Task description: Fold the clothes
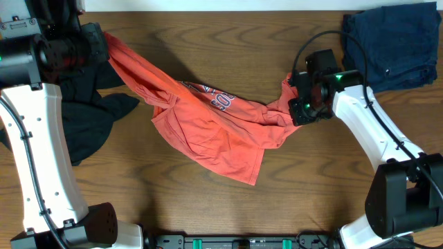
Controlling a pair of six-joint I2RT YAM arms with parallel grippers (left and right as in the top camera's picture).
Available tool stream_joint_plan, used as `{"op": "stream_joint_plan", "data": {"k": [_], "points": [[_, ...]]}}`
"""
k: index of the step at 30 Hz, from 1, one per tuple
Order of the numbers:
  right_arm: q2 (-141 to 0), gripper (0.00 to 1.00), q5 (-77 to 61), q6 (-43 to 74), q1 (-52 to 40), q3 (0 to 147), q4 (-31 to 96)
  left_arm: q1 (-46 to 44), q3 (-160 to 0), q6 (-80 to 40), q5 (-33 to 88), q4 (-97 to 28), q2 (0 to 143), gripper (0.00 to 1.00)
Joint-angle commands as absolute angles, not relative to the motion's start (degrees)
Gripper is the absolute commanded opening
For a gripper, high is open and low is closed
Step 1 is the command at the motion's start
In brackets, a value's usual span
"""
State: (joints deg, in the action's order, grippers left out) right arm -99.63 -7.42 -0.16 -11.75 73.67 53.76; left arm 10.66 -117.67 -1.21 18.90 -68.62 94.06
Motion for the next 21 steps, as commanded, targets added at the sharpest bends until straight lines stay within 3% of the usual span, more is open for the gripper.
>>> {"op": "stream_joint_plan", "data": {"k": [1, 11, 13, 15, 17, 21], "points": [[-99.1, 0.01, -0.7, 10.0, -10.0, 73.9, 54.3, 10.5, -117.4, 0.1, 18.7, -68.5, 94.3, 0.06], [-99.1, 0.01, 1.1, 13.6, -4.4, 73.8, 56.3, 10.5, -117.4, 0.4, 17.3, -68.5, 94.3, 0.06], [-99.1, 0.08, 1.1, 13.5, -4.1, 73.7, 56.9, 10.5, -117.4, 0.4, 17.3, -68.5, 94.3, 0.06], [-99.1, 0.29, 0.4, 11.6, -4.2, 73.6, 57.3, 10.5, -117.4, 0.4, 17.3, -68.3, 94.3, 0.06], [-99.1, 0.44, -1.2, 9.4, -4.2, 73.6, 57.5, 10.5, -117.4, 0.4, 17.3, -68.3, 94.3, 0.06], [-99.1, 0.49, -2.0, 8.0, -4.2, 73.6, 58.0, 10.5, -117.4, 0.4, 17.3, -68.3, 94.3, 0.06]]}}
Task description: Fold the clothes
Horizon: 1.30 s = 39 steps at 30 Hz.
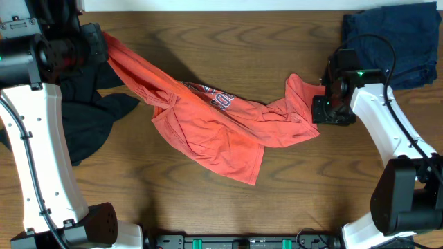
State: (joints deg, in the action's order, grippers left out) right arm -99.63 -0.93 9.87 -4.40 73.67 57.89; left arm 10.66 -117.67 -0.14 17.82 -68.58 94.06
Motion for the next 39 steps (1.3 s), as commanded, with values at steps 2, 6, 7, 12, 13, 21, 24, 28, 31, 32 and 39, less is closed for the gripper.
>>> {"op": "stream_joint_plan", "data": {"k": [2, 6, 7, 12, 13, 21, 24, 28, 31, 32, 39], "points": [[-99.1, 0.49, -3.3, 5.9, -4.3, 73.6, 57.1, 10.5, -117.4, 0.4, 17.3, -68.3, 94.3, 0.06], [-99.1, 0.49, -9.4, 2.1, -5.1, 73.6, 54.3, 10.5, -117.4, 0.4, 17.3, -68.3, 94.3, 0.06], [-99.1, 0.46, -10.0, 2.5, -5.5, 73.6, 53.5, 10.5, -117.4, 0.4, 17.3, -68.3, 94.3, 0.06], [-99.3, 0.37, -6.8, 13.0, -9.6, 71.9, 47.2, 10.5, -117.4, 0.4, 17.3, -68.3, 94.3, 0.06], [-99.5, 0.37, -4.9, 16.0, -10.9, 71.4, 46.3, 10.5, -117.4, 0.4, 17.3, -68.3, 94.3, 0.06], [-100.4, 0.42, 7.3, 29.0, -19.2, 69.9, 44.3, 10.5, -117.4, 0.4, 17.3, -68.3, 94.3, 0.06], [-100.4, 0.45, 10.4, 31.5, -20.4, 69.8, 44.3, 10.5, -117.4, 0.4, 17.3, -68.3, 94.3, 0.06], [-100.5, 0.47, 11.9, 33.7, -20.6, 69.5, 44.4, 10.5, -117.4, 0.4, 17.3, -68.3, 94.3, 0.06], [-100.5, 0.49, 14.2, 35.4, -20.7, 68.8, 43.5, 10.5, -117.4, 0.4, 17.3, -68.4, 94.3, 0.06], [-100.6, 0.49, 14.5, 35.4, -20.7, 68.4, 42.8, 10.5, -117.4, 0.4, 17.3, -68.4, 94.3, 0.06], [-100.6, 0.5, 14.6, 35.3, -20.7, 65.5, 37.8, 10.5, -117.4, 0.4, 17.3, -68.6, 94.3, 0.06]]}}
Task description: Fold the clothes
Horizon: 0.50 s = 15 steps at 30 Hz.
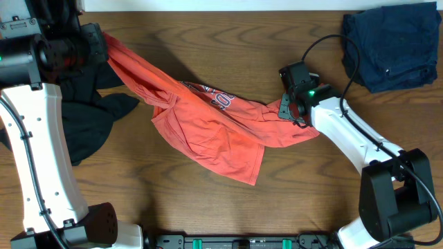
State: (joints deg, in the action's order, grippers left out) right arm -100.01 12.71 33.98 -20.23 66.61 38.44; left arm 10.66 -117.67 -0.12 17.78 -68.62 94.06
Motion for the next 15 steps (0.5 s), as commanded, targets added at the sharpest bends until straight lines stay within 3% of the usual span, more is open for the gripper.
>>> {"op": "stream_joint_plan", "data": {"k": [1, 15], "points": [[-100.6, 0.5, 14.6, 35.3, -20.7, 65.4, 37.6, 10.5, -117.4, 0.4, 17.3, -68.6, 94.3, 0.06], [-101.4, 0.49, 12.8, 35.3, -20.7, 62.8, 31.9, 10.5, -117.4, 0.4, 17.3, -68.8, 94.3, 0.06]]}}
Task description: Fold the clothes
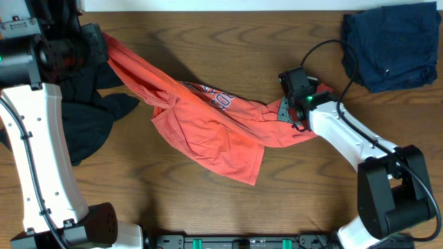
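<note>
An orange T-shirt with a printed chest lies crumpled across the middle of the wooden table. Its left end is stretched up to my left gripper at the far left, which is shut on it and holds it off the table. My right gripper is down on the shirt's bunched right end, and the wrist hides its fingers, so their state does not show.
A dark blue garment lies in a pile at the back right corner. A black garment is heaped on the left beneath my left arm. The right arm's cable loops over the table towards the blue pile.
My right gripper has shifted slightly to the left over the shirt's right end, and that end is bunched a little tighter. The left gripper and the rest of the shirt have not moved.
My right gripper first sat on the shirt's right end. Then it stood further right, and a flap of shirt lay spread beside it. Later it was back over that end from the upper left, where it remains. My left gripper held the left end raised throughout.
</note>
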Controlling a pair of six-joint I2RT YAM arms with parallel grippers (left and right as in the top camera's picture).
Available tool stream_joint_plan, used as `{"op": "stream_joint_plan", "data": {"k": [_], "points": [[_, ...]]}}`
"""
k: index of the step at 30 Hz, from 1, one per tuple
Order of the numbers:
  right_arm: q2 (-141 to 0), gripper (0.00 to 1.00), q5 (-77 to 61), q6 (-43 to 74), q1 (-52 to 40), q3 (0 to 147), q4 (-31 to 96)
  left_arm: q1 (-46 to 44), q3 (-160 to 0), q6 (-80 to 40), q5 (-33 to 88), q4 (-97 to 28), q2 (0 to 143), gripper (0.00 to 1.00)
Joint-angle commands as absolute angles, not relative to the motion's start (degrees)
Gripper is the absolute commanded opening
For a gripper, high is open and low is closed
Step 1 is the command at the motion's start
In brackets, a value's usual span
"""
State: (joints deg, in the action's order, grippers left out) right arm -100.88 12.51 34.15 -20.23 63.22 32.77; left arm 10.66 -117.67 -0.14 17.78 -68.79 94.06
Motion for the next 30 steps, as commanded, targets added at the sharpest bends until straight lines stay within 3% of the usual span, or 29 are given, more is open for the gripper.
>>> {"op": "stream_joint_plan", "data": {"k": [1, 9, 14, 25, 27, 30], "points": [[-101.4, 0.49, 12.8, 35.3, -20.8, 62.8, 31.5, 10.5, -117.4, 0.4, 17.3, -68.8, 94.3, 0.06], [-101.7, 0.45, 12.8, 34.6, -20.8, 62.8, 30.9, 10.5, -117.4, 0.4, 17.3, -68.8, 94.3, 0.06], [-103.2, 0.38, 11.6, 34.6, -20.8, 62.8, 31.3, 10.5, -117.4, 0.4, 17.3, -68.8, 94.3, 0.06], [-103.9, 0.17, 12.0, 34.0, -20.8, 62.8, 31.9, 10.5, -117.4, 0.4, 17.3, -68.8, 94.3, 0.06], [-103.9, 0.02, 12.0, 34.0, -20.6, 62.8, 31.9, 10.5, -117.4, 0.4, 17.3, -68.8, 94.3, 0.06], [-103.3, 0.01, 12.0, 34.0, -20.2, 62.9, 31.9, 10.5, -117.4, 0.4, 17.3, -68.7, 94.3, 0.06]]}}
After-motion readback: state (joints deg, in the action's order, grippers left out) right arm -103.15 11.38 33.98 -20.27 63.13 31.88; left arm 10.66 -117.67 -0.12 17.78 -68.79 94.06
